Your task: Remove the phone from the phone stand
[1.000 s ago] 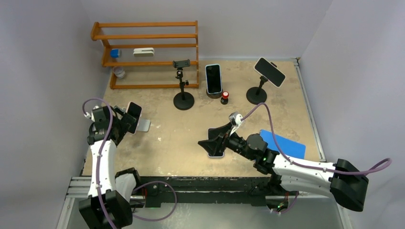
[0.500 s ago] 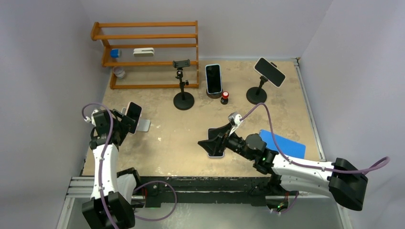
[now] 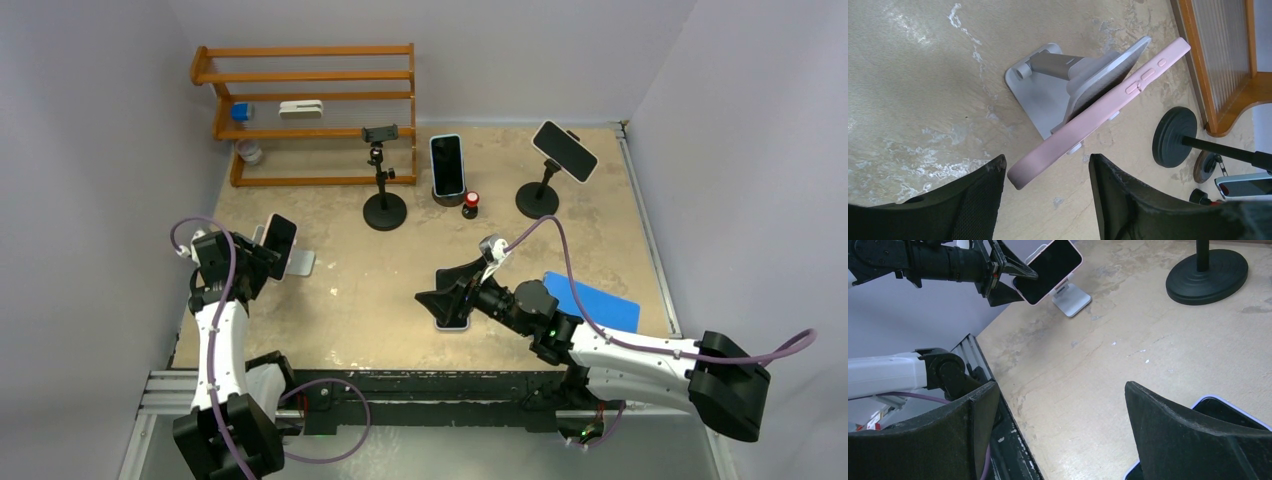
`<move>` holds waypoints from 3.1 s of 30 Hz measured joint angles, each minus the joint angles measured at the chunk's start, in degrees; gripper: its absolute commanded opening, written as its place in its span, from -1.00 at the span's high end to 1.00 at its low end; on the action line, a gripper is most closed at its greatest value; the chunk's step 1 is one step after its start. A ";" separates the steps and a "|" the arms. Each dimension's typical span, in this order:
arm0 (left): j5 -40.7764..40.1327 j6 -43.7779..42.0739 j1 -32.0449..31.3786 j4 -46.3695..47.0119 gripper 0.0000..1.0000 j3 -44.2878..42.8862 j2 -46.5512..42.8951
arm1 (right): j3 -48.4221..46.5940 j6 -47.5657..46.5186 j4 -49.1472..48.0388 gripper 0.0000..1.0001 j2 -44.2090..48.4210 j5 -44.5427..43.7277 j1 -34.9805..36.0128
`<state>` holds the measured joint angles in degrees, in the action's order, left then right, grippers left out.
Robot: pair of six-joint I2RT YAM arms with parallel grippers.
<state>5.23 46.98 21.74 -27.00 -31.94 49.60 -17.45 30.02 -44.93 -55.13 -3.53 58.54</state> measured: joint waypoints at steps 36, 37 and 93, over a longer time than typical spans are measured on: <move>1.44 -0.04 0.37 2.10 0.42 1.86 -0.81 | 0.02 0.02 -0.22 -0.93 -2.23 -1.42 0.00; 1.64 -0.07 0.37 2.10 0.45 1.86 -0.98 | 0.02 0.02 -0.22 -0.93 -2.23 -1.44 0.00; 6.78 -2.03 -5.07 2.14 1.00 -1.77 -4.55 | 0.00 -0.04 -0.61 -0.93 -5.33 -2.05 0.00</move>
<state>12.01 44.95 16.67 -24.86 -33.71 45.06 -17.45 29.98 -45.54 -60.47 -5.58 58.54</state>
